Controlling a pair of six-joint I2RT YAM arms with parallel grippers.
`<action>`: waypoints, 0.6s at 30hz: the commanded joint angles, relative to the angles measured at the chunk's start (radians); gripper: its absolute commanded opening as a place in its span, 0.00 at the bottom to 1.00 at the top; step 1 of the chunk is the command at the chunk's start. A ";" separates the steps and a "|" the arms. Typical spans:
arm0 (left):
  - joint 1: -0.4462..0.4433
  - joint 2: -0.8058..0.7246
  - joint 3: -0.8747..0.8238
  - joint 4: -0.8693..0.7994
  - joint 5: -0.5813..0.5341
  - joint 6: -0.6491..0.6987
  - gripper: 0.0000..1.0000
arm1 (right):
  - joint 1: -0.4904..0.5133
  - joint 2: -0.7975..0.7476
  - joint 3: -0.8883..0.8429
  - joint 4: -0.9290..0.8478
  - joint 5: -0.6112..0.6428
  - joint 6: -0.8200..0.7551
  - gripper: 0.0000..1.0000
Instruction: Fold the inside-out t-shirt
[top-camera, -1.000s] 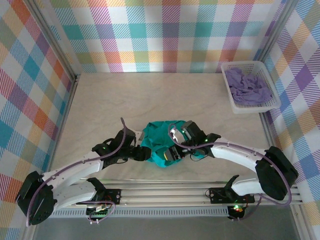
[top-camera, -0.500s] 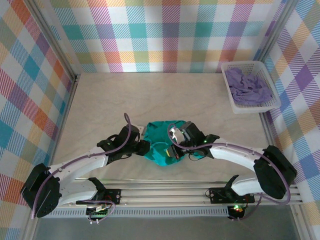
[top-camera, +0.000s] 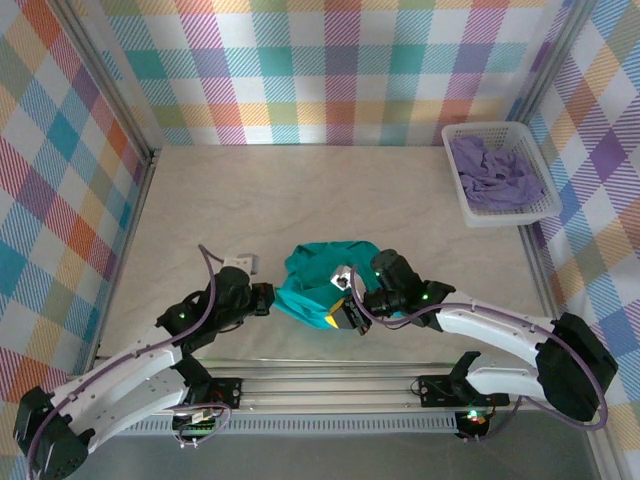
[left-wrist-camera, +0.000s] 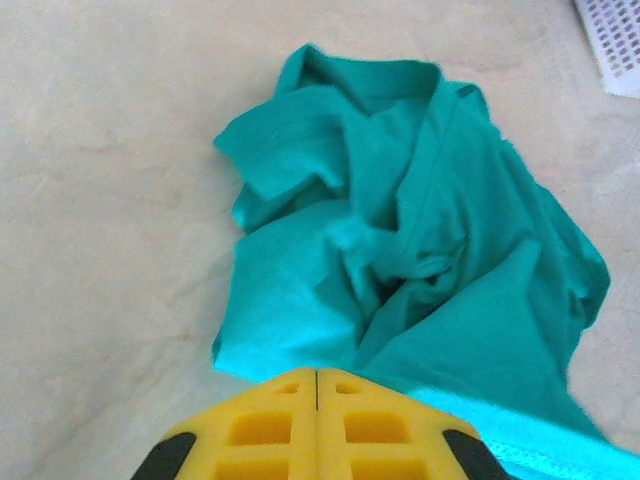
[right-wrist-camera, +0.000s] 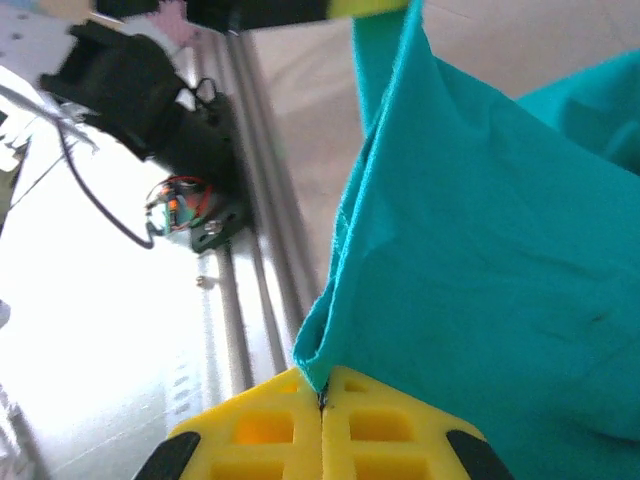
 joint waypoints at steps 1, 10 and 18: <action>-0.004 -0.071 -0.049 -0.068 -0.038 -0.059 0.04 | 0.006 0.001 0.005 0.057 -0.158 -0.037 0.00; -0.003 -0.140 -0.098 -0.148 -0.028 -0.117 0.35 | 0.116 0.169 0.094 -0.152 -0.123 -0.140 0.04; 0.005 0.047 0.044 -0.042 -0.120 -0.023 0.63 | 0.011 0.101 0.168 -0.212 0.166 -0.063 0.38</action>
